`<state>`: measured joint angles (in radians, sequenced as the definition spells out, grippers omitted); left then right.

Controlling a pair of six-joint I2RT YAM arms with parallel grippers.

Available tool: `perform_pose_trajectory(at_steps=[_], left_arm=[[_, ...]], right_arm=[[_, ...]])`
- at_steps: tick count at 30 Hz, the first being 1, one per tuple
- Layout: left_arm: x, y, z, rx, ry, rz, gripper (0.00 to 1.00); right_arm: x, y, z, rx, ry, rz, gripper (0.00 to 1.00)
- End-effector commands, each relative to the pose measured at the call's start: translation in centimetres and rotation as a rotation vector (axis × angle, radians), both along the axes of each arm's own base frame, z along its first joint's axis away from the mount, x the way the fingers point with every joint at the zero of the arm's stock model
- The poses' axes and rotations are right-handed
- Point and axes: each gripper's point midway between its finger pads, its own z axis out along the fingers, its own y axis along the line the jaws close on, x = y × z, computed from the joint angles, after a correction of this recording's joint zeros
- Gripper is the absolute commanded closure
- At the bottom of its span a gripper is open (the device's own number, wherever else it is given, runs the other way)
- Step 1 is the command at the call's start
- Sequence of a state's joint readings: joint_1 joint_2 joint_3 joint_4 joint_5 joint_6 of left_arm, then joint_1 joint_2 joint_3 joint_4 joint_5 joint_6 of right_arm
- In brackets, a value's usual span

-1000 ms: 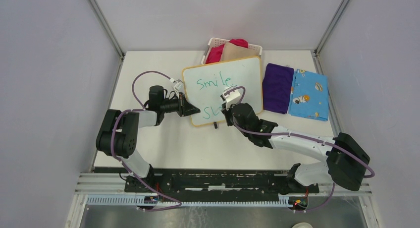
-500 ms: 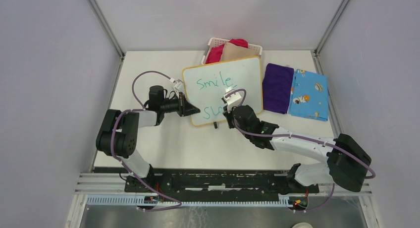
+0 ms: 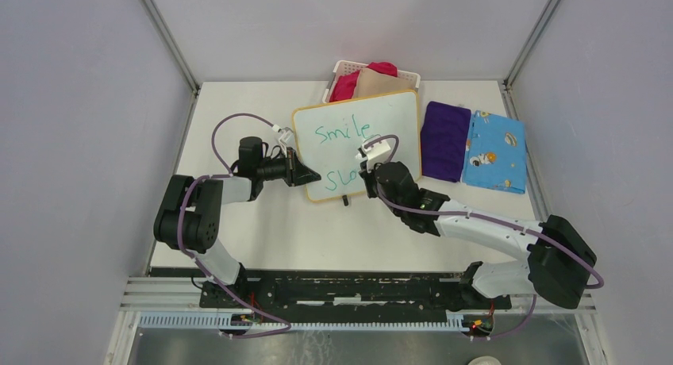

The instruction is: Write a sentence on the whiteboard

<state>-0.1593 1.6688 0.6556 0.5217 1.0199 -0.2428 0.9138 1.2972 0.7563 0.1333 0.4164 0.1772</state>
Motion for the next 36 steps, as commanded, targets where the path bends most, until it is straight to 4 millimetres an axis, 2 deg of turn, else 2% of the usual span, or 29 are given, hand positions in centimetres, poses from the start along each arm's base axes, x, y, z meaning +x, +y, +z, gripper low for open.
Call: perform_pose_trajectory(at_steps=[1, 23, 28, 36], left_arm=[[-0.7, 0.4, -3.1, 0.095, 0.087, 0.039, 0.98], [-0.7, 0.4, -3.2, 0.095, 0.091, 0.039, 0.98], [-0.7, 0.4, -3.1, 0.098, 0.088, 0.039, 0.98], [-0.7, 0.4, -3.2, 0.099, 0.090, 0.039, 0.98]], right_arm=[[1.3, 0.4, 2.8, 0.037, -0.058, -0.031, 1.00], [-0.6, -0.9, -1.3, 0.015, 0.017, -0.009, 1.00], [-0.5, -1.8, -0.8, 0.012, -0.003, -0.040, 1.00], [0.0, -1.5, 2.1, 0.052, -0.056, -0.038, 1.00]])
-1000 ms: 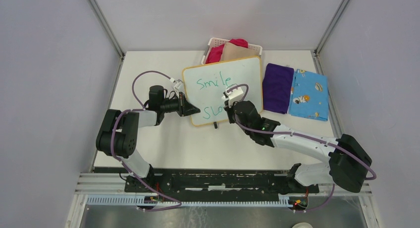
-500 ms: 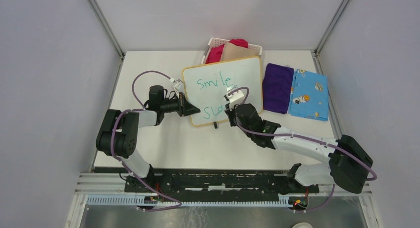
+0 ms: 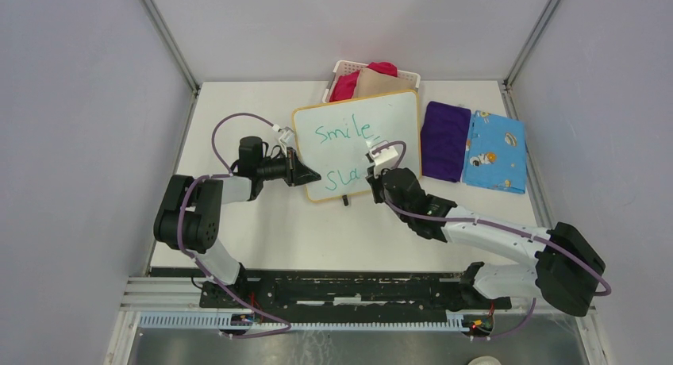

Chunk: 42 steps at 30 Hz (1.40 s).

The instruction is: Write a sentence on the whiteboard

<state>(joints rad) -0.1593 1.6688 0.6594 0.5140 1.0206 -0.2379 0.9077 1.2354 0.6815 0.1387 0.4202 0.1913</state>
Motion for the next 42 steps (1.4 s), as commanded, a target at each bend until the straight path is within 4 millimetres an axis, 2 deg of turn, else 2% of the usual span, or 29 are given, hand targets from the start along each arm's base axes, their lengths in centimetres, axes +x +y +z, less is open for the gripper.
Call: perform_pose_trajectory(at_steps=[1, 10, 20, 33, 42], left_arm=[[-0.7, 0.4, -3.2, 0.097, 0.090, 0.042, 0.98], [-0.7, 0.4, -3.2, 0.096, 0.091, 0.041, 0.98], [-0.7, 0.4, -3.2, 0.098, 0.092, 0.040, 0.98], [-0.7, 0.4, -3.2, 0.098, 0.089, 0.041, 0.98], [-0.8, 0.3, -3.2, 0.099, 0.092, 0.038, 0.98]], right_arm=[[1.0, 0.2, 3.4, 0.050, -0.070, -0.024, 1.00], [1.8, 1.2, 4.4, 0.059, -0.082, -0.019, 1.00], [1.8, 0.5, 2.7, 0.028, -0.054, -0.036, 1.00], [0.9, -0.6, 0.2, -0.004, -0.012, -0.037, 1.00], [0.6, -1.5, 0.4, -0.005, -0.019, -0.053, 1.00]])
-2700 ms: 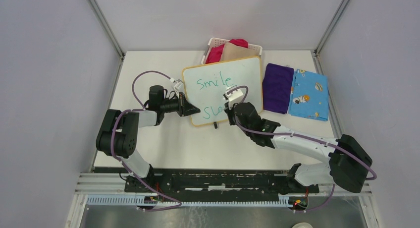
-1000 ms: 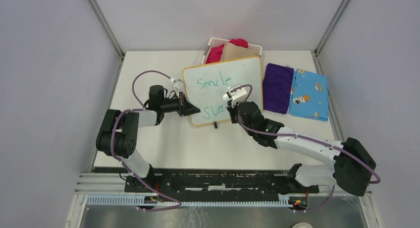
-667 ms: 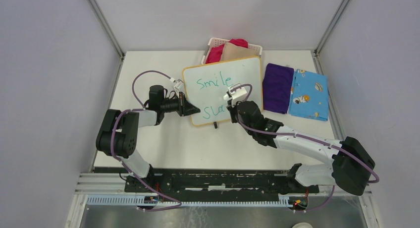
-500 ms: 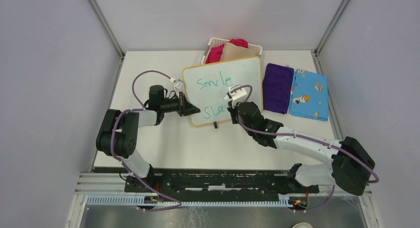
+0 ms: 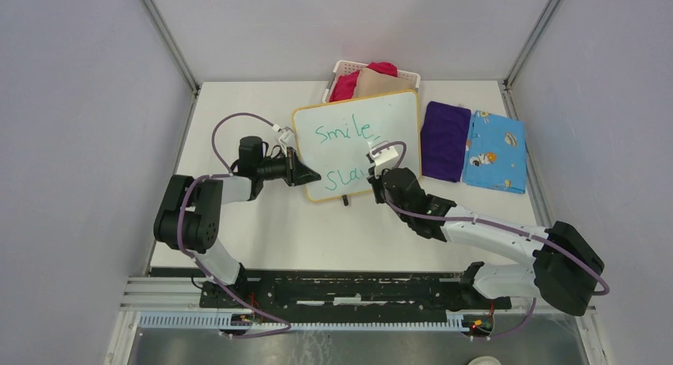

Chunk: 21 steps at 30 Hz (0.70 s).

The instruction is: Write a sentence on the whiteboard

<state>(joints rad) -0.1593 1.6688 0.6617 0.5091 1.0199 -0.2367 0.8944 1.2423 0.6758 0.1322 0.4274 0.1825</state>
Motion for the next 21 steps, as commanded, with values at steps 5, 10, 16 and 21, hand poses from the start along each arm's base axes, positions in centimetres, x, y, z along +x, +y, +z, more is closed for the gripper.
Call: perform_pose_trajectory(at_steps=[5, 10, 16, 21], left_arm=[[-0.8, 0.3, -3.2, 0.098, 0.089, 0.038, 0.98], [-0.8, 0.3, -3.2, 0.098, 0.090, 0.038, 0.98], [-0.8, 0.3, -3.2, 0.098, 0.090, 0.038, 0.98], [-0.8, 0.3, -3.3, 0.099, 0.091, 0.036, 0.98]], right_arm=[[0.5, -0.6, 3.2, 0.056, -0.061, -0.034, 1.00], [1.3, -0.5, 5.0, 0.077, -0.090, -0.046, 1.00], [1.9, -0.4, 5.1, 0.083, -0.087, -0.055, 1.00], [2.3, -0.2, 4.6, 0.074, -0.076, -0.055, 1.00]])
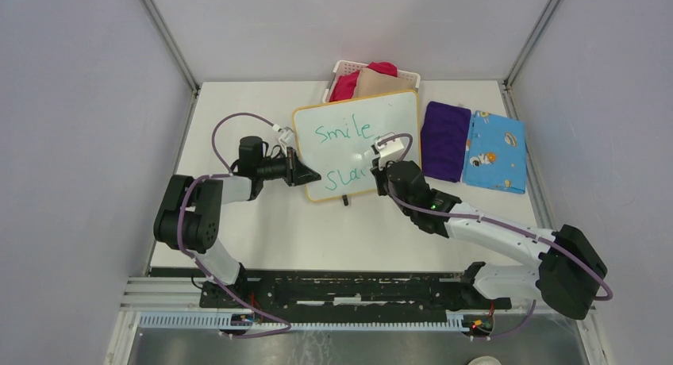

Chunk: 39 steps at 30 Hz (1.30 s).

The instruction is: Write a sentence on the whiteboard

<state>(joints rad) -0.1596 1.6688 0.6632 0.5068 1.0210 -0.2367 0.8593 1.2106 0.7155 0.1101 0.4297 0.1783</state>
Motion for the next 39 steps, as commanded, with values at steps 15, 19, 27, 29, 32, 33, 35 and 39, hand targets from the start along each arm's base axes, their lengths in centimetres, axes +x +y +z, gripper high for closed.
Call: perform_pose_trajectory(at_steps=[15, 19, 27, 29, 32, 33, 35, 39], left_arm=[[-0.7, 0.3, -3.3, 0.105, 0.087, 0.037, 0.98], [-0.8, 0.3, -3.3, 0.105, 0.089, 0.036, 0.98], [-0.8, 0.2, -3.3, 0.107, 0.091, 0.035, 0.98], [-0.9, 0.2, -3.3, 0.108, 0.091, 0.034, 0.98], [-0.9, 0.2, -3.4, 0.109, 0.090, 0.033, 0.98], [-0.9, 0.2, -3.3, 0.109, 0.091, 0.033, 0.98], [-0.9, 0.2, -3.4, 0.110, 0.092, 0.033, 0.98], [-0.9, 0.2, -3.4, 0.112, 0.091, 0.033, 0.98]], right_arm=[[-0.4, -0.4, -2.2, 0.006, 0.042, -0.005, 1.00], [-1.3, -0.3, -3.4, 0.018, 0.070, 0.023, 1.00], [-2.2, 1.0, -3.6, 0.038, 0.082, 0.080, 1.00], [-2.3, 1.6, -3.4, 0.041, 0.080, 0.092, 1.00], [-2.3, 2.7, -3.1, 0.049, 0.078, 0.111, 1.00], [-2.2, 3.2, -2.9, 0.052, 0.076, 0.118, 1.00], [-2.2, 4.0, -2.5, 0.054, 0.073, 0.131, 1.00], [-2.3, 4.5, -1.2, 0.068, 0.053, 0.139, 1.00]])
